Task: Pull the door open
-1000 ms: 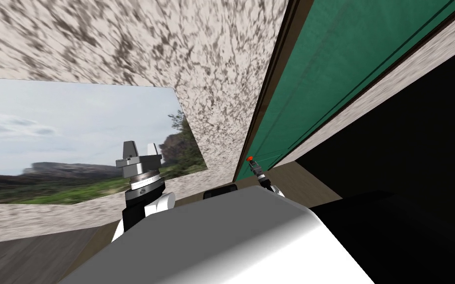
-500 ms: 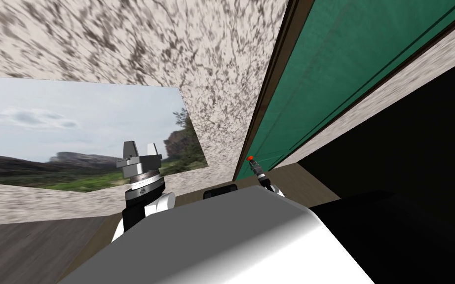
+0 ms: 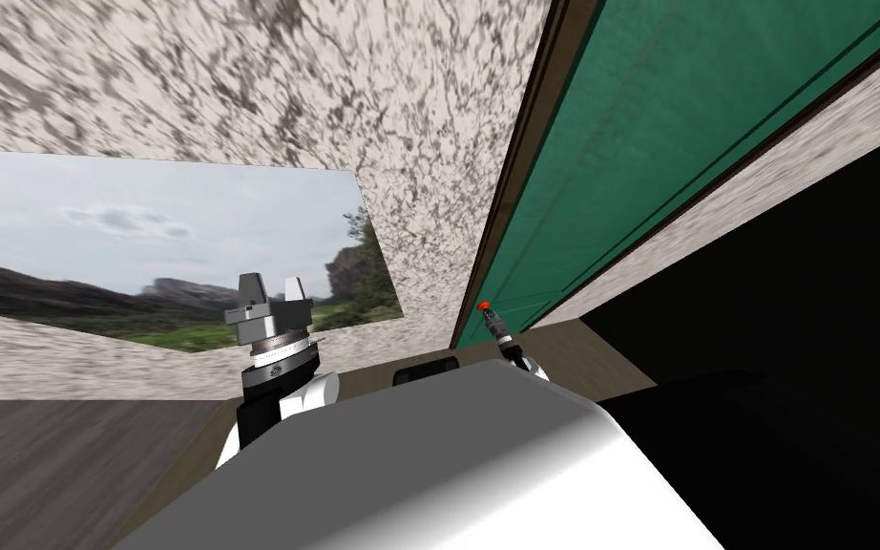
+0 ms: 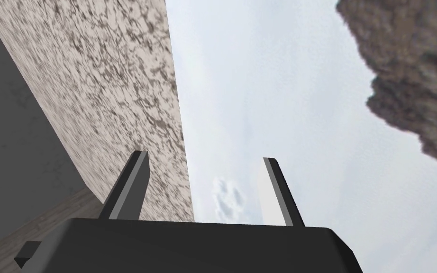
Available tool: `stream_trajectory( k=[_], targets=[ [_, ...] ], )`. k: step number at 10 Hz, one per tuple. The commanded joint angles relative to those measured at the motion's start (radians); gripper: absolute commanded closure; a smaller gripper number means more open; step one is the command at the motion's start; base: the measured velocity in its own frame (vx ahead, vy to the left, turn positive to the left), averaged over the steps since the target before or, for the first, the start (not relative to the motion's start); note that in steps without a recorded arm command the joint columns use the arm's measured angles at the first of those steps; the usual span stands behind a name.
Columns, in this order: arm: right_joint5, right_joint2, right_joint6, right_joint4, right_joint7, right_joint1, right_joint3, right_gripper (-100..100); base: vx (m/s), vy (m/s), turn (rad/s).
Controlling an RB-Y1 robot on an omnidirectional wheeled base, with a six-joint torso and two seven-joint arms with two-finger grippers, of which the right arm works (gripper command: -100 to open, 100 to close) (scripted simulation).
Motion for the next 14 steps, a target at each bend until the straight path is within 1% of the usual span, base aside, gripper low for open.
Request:
stream_trajectory(
  k=[1,2,3,5,6,8,9,11,12,13,14],
  targets=[
    [-0.019,0.002,0.003,0.001,-0.05,-0.002,0.01,100,-0.069,-0.033,0.089],
    [-0.035,0.001,0.006,0.001,-0.078,-0.004,0.017,100,-0.066,-0.037,0.097],
    [-0.035,0.001,0.006,0.001,-0.088,-0.004,0.017,100,-0.042,-0.024,0.038],
    [-0.065,0.0,0.012,0.001,-0.15,-0.008,0.029,100,-0.046,-0.024,0.074],
    [-0.065,0.0,0.012,0.001,-0.161,-0.008,0.029,100,-0.039,-0.027,0.045],
    [-0.096,-0.001,0.019,0.001,-0.223,-0.012,0.042,100,-0.046,-0.027,0.09],
    [-0.096,-0.001,0.019,0.001,-0.235,-0.012,0.042,100,-0.041,-0.026,0.039],
    [-0.132,-0.002,0.026,0.0,-0.298,-0.017,0.056,100,-0.052,-0.025,0.086],
    [-0.132,-0.002,0.026,0.0,-0.315,-0.017,0.056,100,-0.047,-0.03,0.052],
    [-0.149,-0.003,0.03,0.0,-0.349,-0.019,0.063,100,-0.042,-0.017,0.058],
    [-0.149,-0.003,0.03,0.0,-0.355,-0.019,0.063,100,-0.034,-0.017,0.038]
  ],
)
